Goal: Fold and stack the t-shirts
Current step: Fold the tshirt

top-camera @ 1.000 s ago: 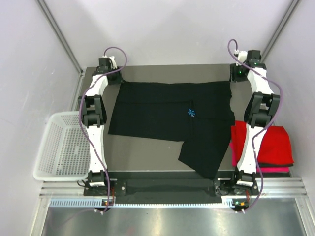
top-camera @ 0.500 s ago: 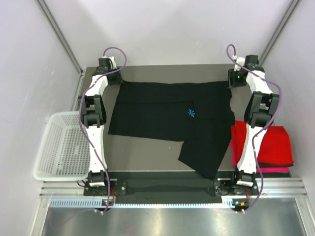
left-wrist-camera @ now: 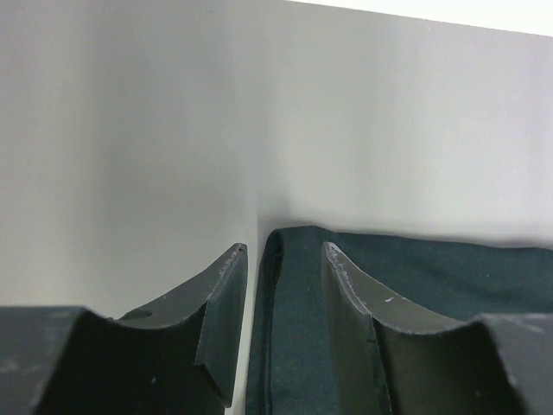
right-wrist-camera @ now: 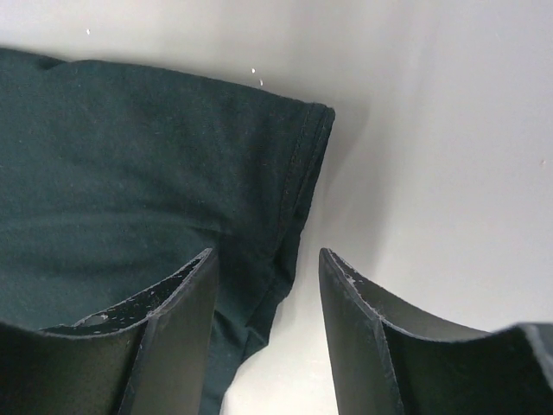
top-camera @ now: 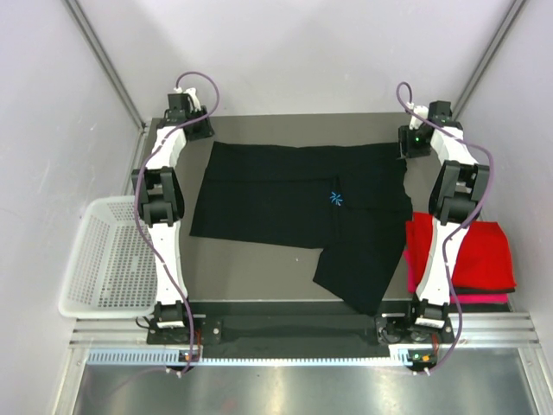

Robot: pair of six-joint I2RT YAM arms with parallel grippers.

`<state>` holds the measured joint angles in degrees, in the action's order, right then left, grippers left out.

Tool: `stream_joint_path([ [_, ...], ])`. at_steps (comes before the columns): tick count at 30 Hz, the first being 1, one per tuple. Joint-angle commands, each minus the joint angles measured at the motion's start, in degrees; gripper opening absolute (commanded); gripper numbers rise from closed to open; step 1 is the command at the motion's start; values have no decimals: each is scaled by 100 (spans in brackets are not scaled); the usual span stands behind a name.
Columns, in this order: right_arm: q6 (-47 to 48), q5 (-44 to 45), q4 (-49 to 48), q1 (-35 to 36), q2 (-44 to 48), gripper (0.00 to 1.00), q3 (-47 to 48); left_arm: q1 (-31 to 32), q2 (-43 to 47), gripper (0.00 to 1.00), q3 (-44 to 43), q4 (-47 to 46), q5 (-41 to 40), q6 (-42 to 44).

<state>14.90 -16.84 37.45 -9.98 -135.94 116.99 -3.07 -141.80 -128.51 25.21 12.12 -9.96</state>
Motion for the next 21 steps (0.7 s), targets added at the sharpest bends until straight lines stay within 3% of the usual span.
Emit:
stream_joint_path([
  [1,5,-91,-142,13,331,51,8,8,223,44,89,-201,-52,11],
  [21,-22,-74,-203,13,138,51,35,78,-603,41,-280,-60,19,283],
])
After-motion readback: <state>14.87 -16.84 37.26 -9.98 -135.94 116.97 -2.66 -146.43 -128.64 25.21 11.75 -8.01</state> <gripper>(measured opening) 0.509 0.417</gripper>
